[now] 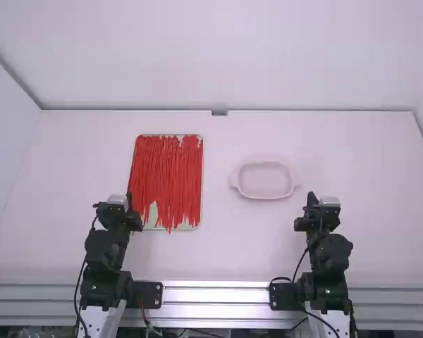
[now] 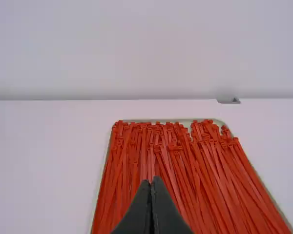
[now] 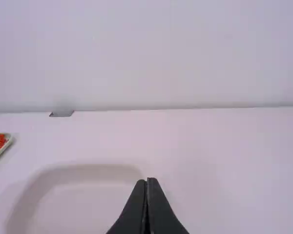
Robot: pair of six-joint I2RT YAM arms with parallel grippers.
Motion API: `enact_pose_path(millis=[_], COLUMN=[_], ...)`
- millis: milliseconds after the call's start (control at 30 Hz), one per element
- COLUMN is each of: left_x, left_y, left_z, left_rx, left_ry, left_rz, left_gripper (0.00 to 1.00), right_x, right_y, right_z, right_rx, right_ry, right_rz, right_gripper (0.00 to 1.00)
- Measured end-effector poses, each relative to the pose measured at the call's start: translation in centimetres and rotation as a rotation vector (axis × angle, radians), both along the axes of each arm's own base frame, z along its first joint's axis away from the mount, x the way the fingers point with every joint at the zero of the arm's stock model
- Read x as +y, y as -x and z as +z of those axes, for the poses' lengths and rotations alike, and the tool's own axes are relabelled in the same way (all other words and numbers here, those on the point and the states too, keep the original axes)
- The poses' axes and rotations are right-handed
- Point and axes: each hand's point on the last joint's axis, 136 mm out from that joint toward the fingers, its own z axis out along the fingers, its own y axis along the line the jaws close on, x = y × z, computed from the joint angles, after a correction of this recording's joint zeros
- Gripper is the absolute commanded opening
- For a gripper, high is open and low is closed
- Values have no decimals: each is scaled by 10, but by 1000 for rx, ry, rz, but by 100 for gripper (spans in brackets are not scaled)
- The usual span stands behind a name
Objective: Fasten the cable tie
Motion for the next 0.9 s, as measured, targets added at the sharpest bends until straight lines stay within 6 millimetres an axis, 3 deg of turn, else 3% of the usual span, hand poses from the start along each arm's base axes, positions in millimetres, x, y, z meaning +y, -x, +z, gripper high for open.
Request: enact_pose_path(millis=[400, 533, 900], left_x=[0, -4, -10], left_y=[0, 1, 2], left_z=[-6, -7, 4], left_rx=[34, 84, 233], left_ry=[3, 9, 42], left_rz=[-3, -20, -50], left_gripper=[6, 10, 27], right_x=[0, 1, 12], right_y=[-1, -1, -3], right_z=[-6, -11, -2], right_rx=[28, 78, 211], right_ry=[0, -5, -41], right_rz=[-1, 3, 46], right_gripper=[6, 10, 27])
